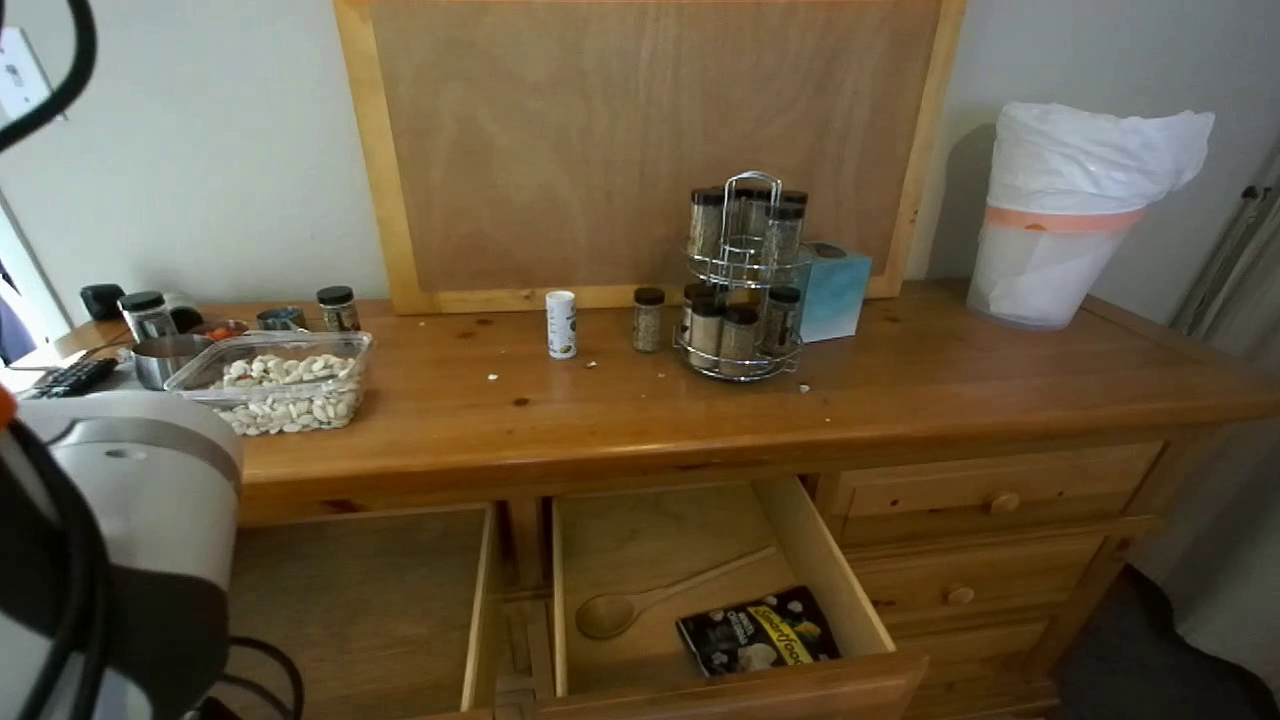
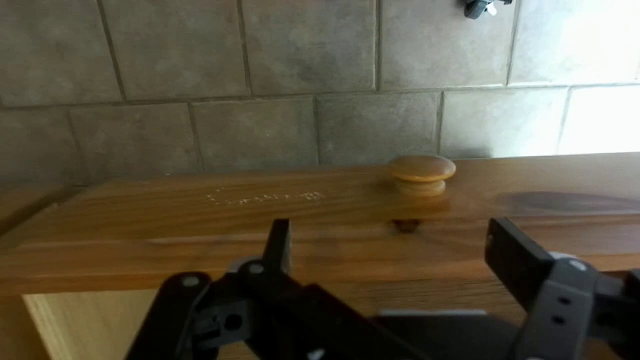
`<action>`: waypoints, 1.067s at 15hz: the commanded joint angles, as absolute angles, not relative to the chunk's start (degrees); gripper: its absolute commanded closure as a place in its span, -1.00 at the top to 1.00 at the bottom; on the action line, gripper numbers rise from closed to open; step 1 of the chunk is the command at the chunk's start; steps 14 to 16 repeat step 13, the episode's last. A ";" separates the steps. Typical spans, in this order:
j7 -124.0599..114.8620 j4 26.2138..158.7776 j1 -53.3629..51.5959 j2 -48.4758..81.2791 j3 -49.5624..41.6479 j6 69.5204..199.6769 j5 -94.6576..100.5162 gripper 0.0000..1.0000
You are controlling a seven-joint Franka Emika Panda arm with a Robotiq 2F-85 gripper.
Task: Open the top left drawer
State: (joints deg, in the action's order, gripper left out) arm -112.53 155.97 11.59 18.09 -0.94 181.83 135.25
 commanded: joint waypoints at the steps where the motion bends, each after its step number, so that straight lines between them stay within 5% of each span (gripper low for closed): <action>1: -112.85 158.00 9.43 11.96 -6.62 185.42 137.11 1.00; 16: -111.91 157.24 8.81 6.23 -9.03 189.70 135.80 1.00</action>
